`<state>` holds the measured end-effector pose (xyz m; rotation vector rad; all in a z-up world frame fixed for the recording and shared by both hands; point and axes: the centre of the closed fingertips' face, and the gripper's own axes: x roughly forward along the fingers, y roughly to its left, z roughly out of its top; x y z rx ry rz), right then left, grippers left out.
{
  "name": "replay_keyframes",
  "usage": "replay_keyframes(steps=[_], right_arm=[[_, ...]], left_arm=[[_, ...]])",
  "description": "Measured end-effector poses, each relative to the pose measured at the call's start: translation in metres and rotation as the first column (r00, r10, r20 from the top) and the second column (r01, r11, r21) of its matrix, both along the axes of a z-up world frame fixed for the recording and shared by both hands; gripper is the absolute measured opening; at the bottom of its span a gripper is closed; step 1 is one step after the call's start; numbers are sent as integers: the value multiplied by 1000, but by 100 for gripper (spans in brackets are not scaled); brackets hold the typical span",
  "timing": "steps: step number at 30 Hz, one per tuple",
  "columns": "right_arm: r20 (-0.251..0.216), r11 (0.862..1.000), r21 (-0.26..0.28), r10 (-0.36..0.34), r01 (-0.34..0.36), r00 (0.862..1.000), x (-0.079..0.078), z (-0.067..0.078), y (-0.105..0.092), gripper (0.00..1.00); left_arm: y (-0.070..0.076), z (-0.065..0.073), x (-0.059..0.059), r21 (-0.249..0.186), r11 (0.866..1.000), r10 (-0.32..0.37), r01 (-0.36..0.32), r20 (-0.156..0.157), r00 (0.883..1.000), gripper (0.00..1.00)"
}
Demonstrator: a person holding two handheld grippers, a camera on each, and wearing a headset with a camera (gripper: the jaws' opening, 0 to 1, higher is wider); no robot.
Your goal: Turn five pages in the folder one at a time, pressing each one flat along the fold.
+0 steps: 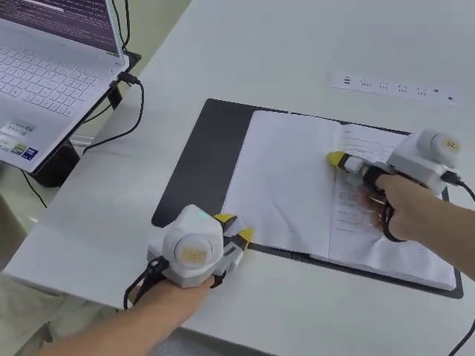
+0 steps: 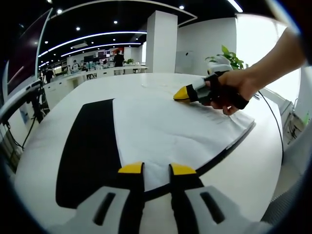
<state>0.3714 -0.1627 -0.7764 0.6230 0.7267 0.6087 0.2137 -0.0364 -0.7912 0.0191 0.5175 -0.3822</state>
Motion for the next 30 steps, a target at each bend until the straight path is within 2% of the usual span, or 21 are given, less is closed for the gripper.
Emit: replay_keyframes(steps=[9,13,14,18,22,26,28,30], right_arm=[[-14,1000,18,9,-9,1000,-24,1,-2,0],[-47,997,66,29,-26,998,-39,2,1,0],[-57,997,66,54,-51,997,-45,0,3,0],[-54,996,54,81,-78,995,-57,-1,5,0],[-60,996,63,69,-65,996,-66,1,5,0],[-80,995,78,76,-70,994,-80,2,6,0],[-108,992,104,81,-70,991,-92,5,8,0],[-123,991,108,94,-80,988,-101,2,8,0]], left_arm=[[0,0,0,3,1000,3,-3,-2,1000,19],[0,0,0,15,1000,3,-3,-6,1000,19],[0,0,0,15,1000,2,-2,-6,1000,19],[0,0,0,18,1000,-2,2,-5,1000,19],[0,0,0,20,1000,-3,3,-6,1000,19],[-1,0,0,18,1000,-1,1,-6,1000,19],[-1,0,-1,18,1000,-1,1,-7,1000,19],[-1,0,-1,18,1000,-1,1,-8,1000,19]])
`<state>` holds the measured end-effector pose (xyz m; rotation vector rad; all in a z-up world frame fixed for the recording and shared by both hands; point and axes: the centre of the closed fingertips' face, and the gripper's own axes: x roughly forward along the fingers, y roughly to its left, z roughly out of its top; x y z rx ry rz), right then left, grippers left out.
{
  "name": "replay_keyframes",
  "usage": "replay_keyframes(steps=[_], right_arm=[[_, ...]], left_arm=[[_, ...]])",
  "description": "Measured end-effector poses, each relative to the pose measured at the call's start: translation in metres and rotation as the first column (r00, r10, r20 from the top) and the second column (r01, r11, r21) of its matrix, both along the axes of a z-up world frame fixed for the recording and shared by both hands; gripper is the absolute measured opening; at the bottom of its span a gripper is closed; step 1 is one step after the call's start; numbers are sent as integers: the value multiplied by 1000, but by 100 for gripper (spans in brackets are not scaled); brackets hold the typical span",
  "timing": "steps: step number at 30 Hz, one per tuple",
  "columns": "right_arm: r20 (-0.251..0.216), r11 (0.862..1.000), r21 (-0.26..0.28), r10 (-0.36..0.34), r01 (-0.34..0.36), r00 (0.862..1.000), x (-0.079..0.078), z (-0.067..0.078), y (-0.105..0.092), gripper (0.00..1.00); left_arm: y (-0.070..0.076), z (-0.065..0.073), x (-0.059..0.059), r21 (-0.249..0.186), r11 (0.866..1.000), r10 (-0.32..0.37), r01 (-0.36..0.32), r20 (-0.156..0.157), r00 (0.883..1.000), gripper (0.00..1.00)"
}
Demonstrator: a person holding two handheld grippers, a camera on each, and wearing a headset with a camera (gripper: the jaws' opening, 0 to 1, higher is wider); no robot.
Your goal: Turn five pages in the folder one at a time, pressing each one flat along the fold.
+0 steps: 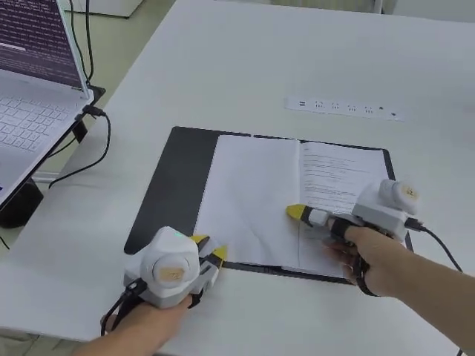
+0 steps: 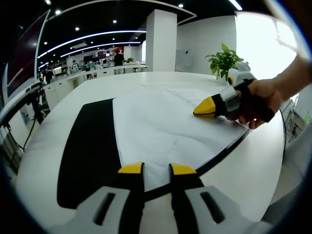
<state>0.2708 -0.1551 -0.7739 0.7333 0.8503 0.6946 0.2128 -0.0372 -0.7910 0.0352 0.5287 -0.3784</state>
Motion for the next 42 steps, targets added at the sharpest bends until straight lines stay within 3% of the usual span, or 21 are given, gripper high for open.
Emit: replay_keyframes(steps=[14,21,32,37,42], right_arm=[[-119,997,82,11,-2,993,-42,-7,-1,0],[-156,994,110,8,9,988,-58,-8,0,0],[-251,991,135,12,23,968,-88,-8,5,0],[-259,992,123,44,-12,965,-109,-8,5,0],[-252,991,136,30,5,967,-118,-1,-3,0]], left_arm=[[-1,1,0,10,1000,0,0,-8,1000,19],[-1,2,-1,14,1000,-2,2,-13,1000,19],[-1,3,-1,21,1000,-12,12,-27,1000,19],[-2,2,-1,19,1000,-8,9,-39,999,19],[-6,4,-3,11,1000,-21,22,-46,999,25]])
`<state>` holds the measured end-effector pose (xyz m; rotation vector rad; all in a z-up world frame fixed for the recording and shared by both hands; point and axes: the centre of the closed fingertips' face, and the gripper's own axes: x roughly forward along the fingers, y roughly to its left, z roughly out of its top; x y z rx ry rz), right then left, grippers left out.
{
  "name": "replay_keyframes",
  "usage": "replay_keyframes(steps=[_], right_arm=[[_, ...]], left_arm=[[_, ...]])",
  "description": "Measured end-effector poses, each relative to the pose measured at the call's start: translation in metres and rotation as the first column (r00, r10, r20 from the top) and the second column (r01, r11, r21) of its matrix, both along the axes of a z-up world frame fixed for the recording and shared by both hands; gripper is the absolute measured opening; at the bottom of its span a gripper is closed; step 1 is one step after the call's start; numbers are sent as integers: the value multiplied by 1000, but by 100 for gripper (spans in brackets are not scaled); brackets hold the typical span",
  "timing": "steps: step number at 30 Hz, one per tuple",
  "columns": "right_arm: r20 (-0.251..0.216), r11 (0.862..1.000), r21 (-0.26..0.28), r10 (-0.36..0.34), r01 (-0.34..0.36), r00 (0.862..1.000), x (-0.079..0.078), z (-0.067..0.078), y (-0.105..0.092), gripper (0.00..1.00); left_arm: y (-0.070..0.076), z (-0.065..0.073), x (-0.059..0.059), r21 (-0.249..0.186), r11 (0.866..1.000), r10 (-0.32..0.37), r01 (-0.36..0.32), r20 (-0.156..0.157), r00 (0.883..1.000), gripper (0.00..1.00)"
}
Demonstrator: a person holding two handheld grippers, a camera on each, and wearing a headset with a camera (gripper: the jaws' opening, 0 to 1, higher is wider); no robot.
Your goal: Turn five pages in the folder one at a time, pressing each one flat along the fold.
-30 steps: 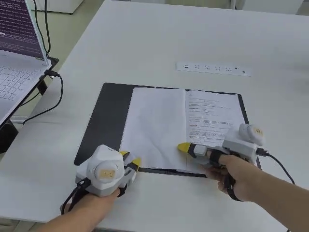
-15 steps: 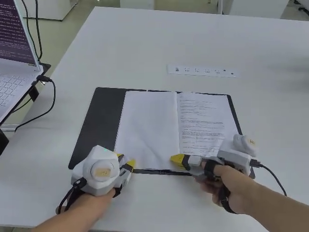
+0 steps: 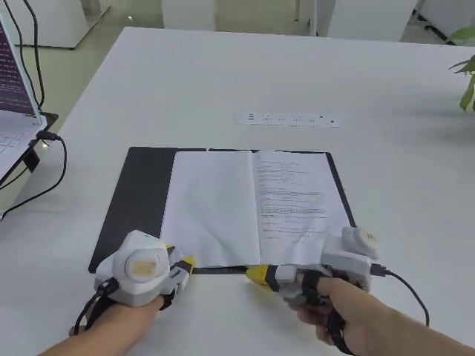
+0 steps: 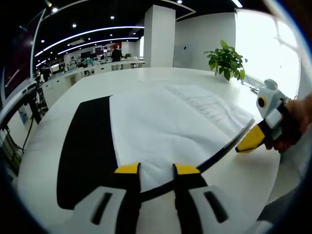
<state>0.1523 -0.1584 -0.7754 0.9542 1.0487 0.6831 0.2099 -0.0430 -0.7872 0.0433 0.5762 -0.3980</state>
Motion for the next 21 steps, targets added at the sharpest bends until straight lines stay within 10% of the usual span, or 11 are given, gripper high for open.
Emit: replay_keyframes(steps=[9,17,21], right_arm=[[143,991,-81,-96,108,985,4,31,-30,0],[346,961,-202,-108,186,932,3,71,-62,17],[455,924,-334,-15,187,890,-3,86,-77,24]], left_arm=[[6,4,-12,-27,996,75,-80,-150,986,24],[9,38,-30,-49,996,59,-68,-167,984,31],[7,58,-42,-79,994,57,-71,-170,984,37]])
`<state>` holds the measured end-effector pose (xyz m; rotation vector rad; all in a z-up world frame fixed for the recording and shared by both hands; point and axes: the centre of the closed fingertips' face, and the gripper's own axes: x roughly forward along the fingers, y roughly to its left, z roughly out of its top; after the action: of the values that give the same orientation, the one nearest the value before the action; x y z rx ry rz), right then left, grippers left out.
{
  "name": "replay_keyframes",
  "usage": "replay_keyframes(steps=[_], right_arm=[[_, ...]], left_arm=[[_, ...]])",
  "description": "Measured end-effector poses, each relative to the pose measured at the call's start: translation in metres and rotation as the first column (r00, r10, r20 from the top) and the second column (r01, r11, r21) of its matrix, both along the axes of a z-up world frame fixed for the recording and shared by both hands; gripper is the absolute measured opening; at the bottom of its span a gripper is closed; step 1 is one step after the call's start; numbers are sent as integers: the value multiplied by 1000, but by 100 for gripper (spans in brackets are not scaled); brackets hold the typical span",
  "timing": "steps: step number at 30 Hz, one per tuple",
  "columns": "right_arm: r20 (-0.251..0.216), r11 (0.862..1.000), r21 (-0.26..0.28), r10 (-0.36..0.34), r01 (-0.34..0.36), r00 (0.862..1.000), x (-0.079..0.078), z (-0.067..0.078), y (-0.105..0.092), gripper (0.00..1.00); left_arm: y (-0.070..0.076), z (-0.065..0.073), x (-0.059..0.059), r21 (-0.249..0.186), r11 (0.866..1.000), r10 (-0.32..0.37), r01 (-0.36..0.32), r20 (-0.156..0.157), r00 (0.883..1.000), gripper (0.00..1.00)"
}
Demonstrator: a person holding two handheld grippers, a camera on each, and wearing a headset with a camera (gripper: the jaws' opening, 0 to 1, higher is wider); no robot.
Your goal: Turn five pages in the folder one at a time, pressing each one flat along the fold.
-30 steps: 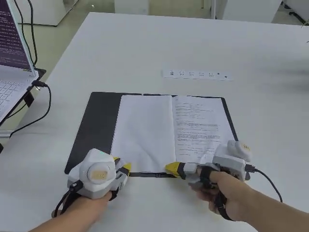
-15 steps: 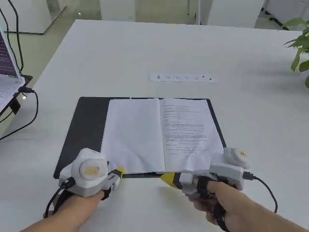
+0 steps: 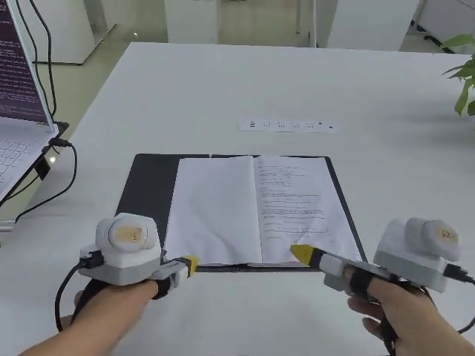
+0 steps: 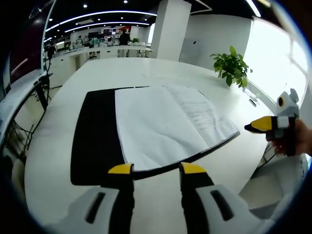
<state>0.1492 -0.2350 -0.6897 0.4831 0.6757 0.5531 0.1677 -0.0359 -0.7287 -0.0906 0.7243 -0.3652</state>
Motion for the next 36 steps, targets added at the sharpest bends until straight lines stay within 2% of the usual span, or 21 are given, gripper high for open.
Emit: replay_keyframes(steps=[1,4,6,7,8,10,14,16,18,21,28,31,33,36], right_arm=[[31,999,-36,9,-8,999,-1,6,-4,26],[82,996,-91,8,-1,997,-4,20,-15,30],[98,995,-97,-3,13,995,-5,28,-21,33],[120,993,-113,-5,18,993,-5,34,-26,34],[123,992,-121,-8,23,992,-6,36,-29,36],[153,987,-156,-17,41,988,-7,43,-38,41],[172,981,-183,-34,66,985,-13,51,-51,49],[190,974,-215,-35,76,981,-15,53,-57,52],[192,970,-228,-37,81,981,-17,53,-62,58],[196,966,-243,-39,87,980,-19,54,-68,66],[238,962,-255,-37,99,971,-26,59,-73,86],[249,962,-260,-17,84,968,-30,58,-70,93],[273,962,-259,-13,87,962,-27,60,-70,99],[280,963,-259,-5,80,960,-28,62,-72,100]], left_arm=[[-1,6,-3,-10,1000,-6,6,2,1000,40],[-1,19,-11,-17,1000,-5,5,14,1000,42],[1,28,-18,-19,1000,-2,2,23,1000,43],[1,34,-21,-29,1000,1,0,36,999,44],[2,37,-23,-31,1000,3,-2,39,999,44],[5,46,-28,-24,1000,12,-10,52,999,47],[14,64,-35,-11,1000,28,-27,109,994,50],[18,70,-40,-9,1000,29,-28,118,993,53],[23,76,-44,6,999,34,-36,144,989,56],[28,83,-48,12,999,48,-51,165,985,66],[40,96,-56,22,996,79,-86,223,972,85],[41,96,-58,24,996,79,-87,223,972,91],[43,96,-60,27,995,82,-91,229,970,97],[43,97,-61,37,996,69,-80,230,971,99]])
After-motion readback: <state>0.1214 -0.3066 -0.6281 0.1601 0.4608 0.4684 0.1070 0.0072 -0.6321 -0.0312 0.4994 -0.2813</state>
